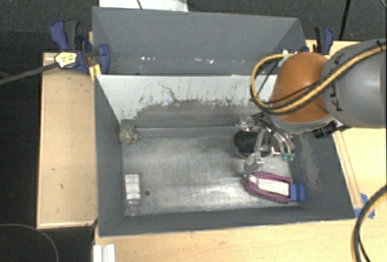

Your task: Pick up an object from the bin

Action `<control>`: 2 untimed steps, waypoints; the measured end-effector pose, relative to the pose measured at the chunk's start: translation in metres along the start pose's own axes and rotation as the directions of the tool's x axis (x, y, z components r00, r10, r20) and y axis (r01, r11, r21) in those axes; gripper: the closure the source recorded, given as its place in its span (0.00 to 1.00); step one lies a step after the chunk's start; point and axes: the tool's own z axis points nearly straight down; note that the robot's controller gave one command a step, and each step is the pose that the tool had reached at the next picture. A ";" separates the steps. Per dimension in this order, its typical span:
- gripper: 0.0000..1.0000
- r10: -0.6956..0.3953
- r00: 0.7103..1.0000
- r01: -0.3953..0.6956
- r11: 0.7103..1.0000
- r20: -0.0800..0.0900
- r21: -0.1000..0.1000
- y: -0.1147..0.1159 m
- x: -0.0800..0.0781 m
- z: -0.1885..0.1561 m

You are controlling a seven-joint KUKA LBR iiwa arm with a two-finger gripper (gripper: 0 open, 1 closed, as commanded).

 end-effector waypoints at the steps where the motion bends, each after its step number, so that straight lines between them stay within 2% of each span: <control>1: 0.00 0.086 0.996 -0.086 0.996 0.009 0.000 -0.052 -0.018 0.004; 2: 1.00 0.082 0.997 -0.082 0.997 0.007 -0.001 -0.049 -0.018 0.004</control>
Offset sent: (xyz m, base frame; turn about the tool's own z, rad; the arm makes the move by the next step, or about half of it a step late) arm 0.0167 -0.0491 -0.0047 0.0784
